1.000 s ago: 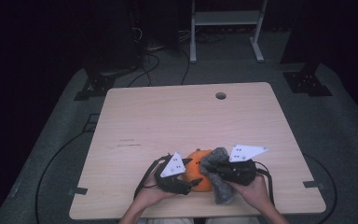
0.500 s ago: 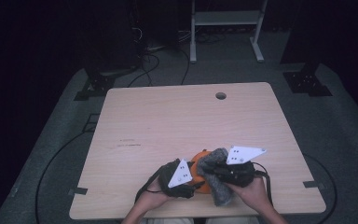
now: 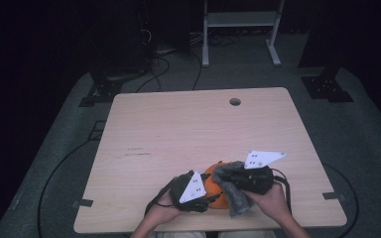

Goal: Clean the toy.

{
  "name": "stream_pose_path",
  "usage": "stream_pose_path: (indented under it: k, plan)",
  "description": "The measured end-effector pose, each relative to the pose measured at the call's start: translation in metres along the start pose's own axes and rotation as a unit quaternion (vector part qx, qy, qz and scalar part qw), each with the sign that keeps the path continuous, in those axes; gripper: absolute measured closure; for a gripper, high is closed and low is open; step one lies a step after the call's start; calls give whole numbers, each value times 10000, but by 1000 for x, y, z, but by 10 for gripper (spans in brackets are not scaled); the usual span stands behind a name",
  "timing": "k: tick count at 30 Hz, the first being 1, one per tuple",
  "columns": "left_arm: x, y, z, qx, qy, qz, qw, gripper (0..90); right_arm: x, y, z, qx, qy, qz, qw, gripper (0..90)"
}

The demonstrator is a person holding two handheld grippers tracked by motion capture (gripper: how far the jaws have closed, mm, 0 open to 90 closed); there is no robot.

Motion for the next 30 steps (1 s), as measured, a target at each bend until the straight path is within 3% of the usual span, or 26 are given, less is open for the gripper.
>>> stream_pose_path:
  k: [4,7,10,11,14,16,17,19,23,25,28,30]
  plan:
    - [-6,5,-3,-80,153,-32,9998,405,-12,12,28,-417,-274,-104,9987,826]
    - [-9,6,-10,-89,543,4,9985,369,-22,21,34,-526,-406,-167,9977,826]
    - [-5,3,-16,48,927,63,9957,156,-26,25,30,-551,-348,-238,9976,826]
    - [-2,0,-15,61,888,69,9960,110,-25,24,27,-537,-320,-228,9978,825]
    - [2,-7,-6,77,502,0,9987,144,-17,18,12,-231,-249,-47,9994,825]
    - [-3,-5,-9,127,479,-89,9987,238,-13,13,1,-135,-16,-44,9999,824]
    - [-6,-3,-12,187,642,-133,9977,274,-13,12,-1,-129,70,-49,9999,824]
    - [-13,1,-20,249,1000,-153,9946,301,-16,12,1,-53,-30,-69,10000,824]
    - [-23,7,-32,398,1475,-156,9881,323,-29,19,5,-65,-136,-223,9996,823]
    - [-23,7,-32,378,1470,-132,9883,323,-36,22,5,-50,-81,-323,9994,822]
    - [-20,5,-26,259,1179,-94,9926,331,-39,25,14,-155,-180,-390,9990,823]
    - [-18,5,-23,183,1088,-77,9939,340,-39,26,24,-330,-258,-392,9984,823]
Point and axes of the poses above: each handheld gripper's, and its own axes: y roughly backward along the jaws, x roughly out of its top, z roughly to its right, the point moved 6 cm from there along -y, roughly forward along the jaws, and after that the axes turned 13 degrees about z, right-handed, at the moved point
